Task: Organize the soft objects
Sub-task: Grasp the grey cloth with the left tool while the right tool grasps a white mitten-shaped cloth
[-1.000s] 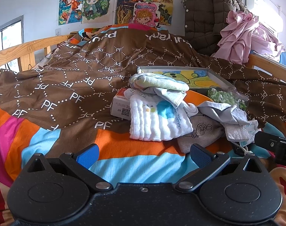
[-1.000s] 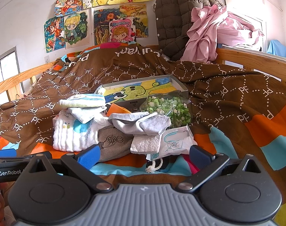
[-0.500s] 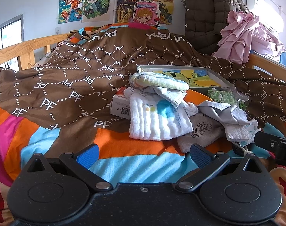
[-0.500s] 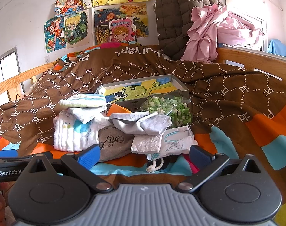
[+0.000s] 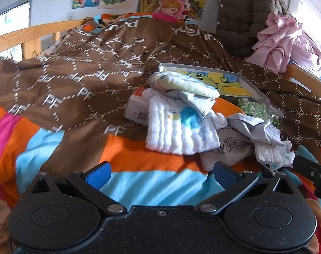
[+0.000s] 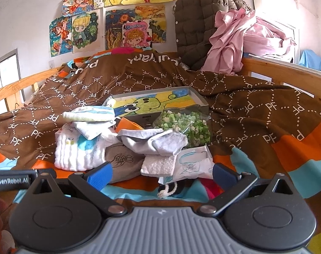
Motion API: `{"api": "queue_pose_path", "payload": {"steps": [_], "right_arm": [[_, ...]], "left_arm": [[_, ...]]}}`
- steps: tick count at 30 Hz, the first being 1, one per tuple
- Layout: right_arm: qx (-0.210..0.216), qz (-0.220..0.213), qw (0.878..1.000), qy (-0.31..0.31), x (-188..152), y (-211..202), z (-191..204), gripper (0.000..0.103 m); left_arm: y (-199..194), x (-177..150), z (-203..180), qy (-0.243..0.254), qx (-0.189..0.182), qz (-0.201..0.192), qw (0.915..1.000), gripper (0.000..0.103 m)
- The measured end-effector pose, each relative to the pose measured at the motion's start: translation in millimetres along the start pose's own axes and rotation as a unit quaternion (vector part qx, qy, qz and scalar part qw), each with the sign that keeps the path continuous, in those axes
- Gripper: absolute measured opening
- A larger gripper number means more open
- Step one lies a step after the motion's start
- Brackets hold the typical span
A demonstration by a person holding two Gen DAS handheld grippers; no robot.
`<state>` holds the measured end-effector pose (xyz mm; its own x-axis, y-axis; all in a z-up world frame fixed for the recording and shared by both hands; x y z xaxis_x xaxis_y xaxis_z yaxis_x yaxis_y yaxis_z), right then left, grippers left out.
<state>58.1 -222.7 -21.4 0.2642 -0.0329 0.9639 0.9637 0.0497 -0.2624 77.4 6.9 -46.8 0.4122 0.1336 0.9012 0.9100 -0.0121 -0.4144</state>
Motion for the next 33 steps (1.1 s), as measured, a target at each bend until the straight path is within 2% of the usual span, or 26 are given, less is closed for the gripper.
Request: {"api": "queue_pose_path", "payload": {"steps": [6, 11, 14, 18, 21, 23, 26, 29, 33], "right_arm": [[0.045, -0.001, 0.999, 0.002, 9.1, 11.1, -7.1, 0.103], [0.053, 0.017, 0.997, -0.05, 14.7, 37.1, -18.3, 0.103], [0.052, 0.024, 0.995, -0.078, 12.9, 54.9, -28.3, 0.103], [0.067, 0.039, 0.993, -0.091, 5.5, 69.3, -37.0, 0.103], [0.067, 0.037, 0.99, -0.116, -1.3, 69.8, -37.4, 0.103], [0.072, 0.036, 0.988, -0.128, -3.4, 68.3, -32.6, 0.103], [0.088, 0.039, 0.986, -0.137, -7.5, 68.6, -25.7, 0.103], [0.1, 0.042, 0.983, -0.146, -12.9, 71.6, -19.5, 0.103], [0.11, 0.047, 0.982, -0.143, -20.7, 76.5, -14.9, 0.103]], "left_arm": [[26.4, 25.6, -12.1, 0.009, -0.032, -0.007, 0.9994, 0.102], [53.0, 43.4, -40.5, 0.032, -0.084, -0.01, 0.9959, 0.102], [68.0, 48.2, -57.8, 0.025, -0.106, -0.009, 0.994, 0.102], [85.6, 49.5, -72.9, -0.02, -0.136, 0.001, 0.9905, 0.102], [92.0, 45.6, -80.1, -0.083, -0.163, 0.012, 0.983, 0.102], [96.7, 42.4, -86.9, -0.099, -0.171, 0.018, 0.9801, 0.102], [103.2, 42.3, -101.1, -0.062, -0.175, 0.012, 0.9825, 0.102], [108.8, 43.9, -119.7, 0.028, -0.182, 0.001, 0.9828, 0.102], [113.7, 41.5, -140.2, 0.128, -0.209, -0.005, 0.9694, 0.102]]}}
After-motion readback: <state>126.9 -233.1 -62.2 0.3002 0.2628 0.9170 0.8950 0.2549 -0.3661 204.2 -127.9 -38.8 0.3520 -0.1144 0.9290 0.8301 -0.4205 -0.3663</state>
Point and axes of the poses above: each gripper's, at about its wrist camera, not at the fingertips, and y roughly the way its jaws point, z to its left, x to its top, the point moved 7 cm from there along y, roughly the way its jaws point, and after that the axes turned 12 degrees about -z, right-handed, at the moved point
